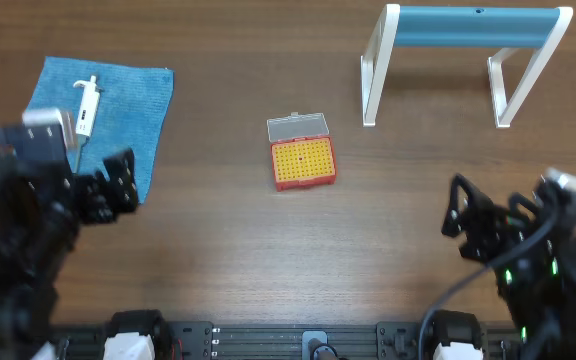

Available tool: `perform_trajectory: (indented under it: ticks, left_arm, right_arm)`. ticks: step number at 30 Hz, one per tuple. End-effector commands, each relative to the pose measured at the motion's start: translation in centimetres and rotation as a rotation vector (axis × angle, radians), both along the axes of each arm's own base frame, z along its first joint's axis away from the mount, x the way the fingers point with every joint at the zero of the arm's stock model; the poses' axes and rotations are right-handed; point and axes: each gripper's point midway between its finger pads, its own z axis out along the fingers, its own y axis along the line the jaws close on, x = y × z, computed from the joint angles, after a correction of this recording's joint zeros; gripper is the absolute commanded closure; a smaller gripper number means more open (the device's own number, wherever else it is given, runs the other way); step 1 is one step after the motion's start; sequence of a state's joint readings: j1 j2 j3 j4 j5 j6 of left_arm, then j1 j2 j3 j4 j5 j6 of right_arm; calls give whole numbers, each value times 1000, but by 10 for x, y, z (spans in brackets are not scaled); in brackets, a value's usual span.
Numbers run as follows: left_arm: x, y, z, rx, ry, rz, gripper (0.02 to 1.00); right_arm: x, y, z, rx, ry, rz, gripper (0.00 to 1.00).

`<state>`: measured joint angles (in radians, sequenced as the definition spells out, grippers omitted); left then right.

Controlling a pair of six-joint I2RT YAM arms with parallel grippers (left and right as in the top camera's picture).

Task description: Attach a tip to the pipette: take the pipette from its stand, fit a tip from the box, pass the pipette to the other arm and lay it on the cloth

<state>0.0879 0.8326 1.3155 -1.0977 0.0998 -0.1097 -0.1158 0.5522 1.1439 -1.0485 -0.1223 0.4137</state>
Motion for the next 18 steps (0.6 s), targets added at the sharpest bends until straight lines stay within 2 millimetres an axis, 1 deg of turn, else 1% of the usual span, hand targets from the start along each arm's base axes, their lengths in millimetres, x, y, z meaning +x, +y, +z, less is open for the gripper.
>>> perform_trajectory:
  ticks: [1, 2, 4, 5, 6, 7, 8, 9, 11, 12, 13, 14, 15, 17, 18]
  left_arm:
    - [14, 5, -66, -64, -105, 74, 108]
    - [19, 4, -82, -69, -110, 65, 106]
    - [22, -1, -112, -85, -71, 45, 106]
    - [21, -3, -122, -96, -45, 32, 108]
    - [20, -12, -129, -116, -30, -11, 108]
    - [20, -16, -131, -108, -28, -46, 108]
    - [20, -21, -130, -108, -32, -82, 108]
    - [21, -24, -120, -115, -66, -103, 108]
    - [20, -24, -97, -96, -144, -112, 108]
    - [17, -25, -81, -61, -206, -130, 108]
    - [11, -25, -70, -23, -254, -148, 108]
    - [-1, -25, -61, 17, -296, -160, 108]
    - [-11, -24, -60, 42, -309, -160, 108]
    - [-23, -23, -58, 93, -330, -166, 108]
    - [-29, -23, -55, 142, -354, -184, 108]
  right_arm:
    - [-35, -30, -26, -160, 98, -130, 34]
    - [-42, -33, -36, -173, 136, -145, 34]
    - [-45, -32, -40, -190, 150, -132, 34]
    - [-43, -33, -37, -194, 136, -133, 34]
    - [-41, -33, -33, -208, 120, -128, 34]
    - [-38, -33, -29, -228, 104, -118, 34]
    - [-37, -33, -26, -247, 89, -110, 34]
    - [-36, -33, -23, -274, 80, -97, 34]
    - [-39, -33, -24, -313, 82, -76, 34]
    - [-43, -32, -26, -311, 87, -75, 34]
    - [-47, -32, -27, -312, 83, -76, 34]
    - [-56, -31, -27, -325, 71, -73, 31]
    - [-63, -30, -26, -339, 52, -70, 31]
    - [-75, -29, -22, -375, 5, -63, 18]
    - [-85, -28, -19, -404, -34, -61, 16]
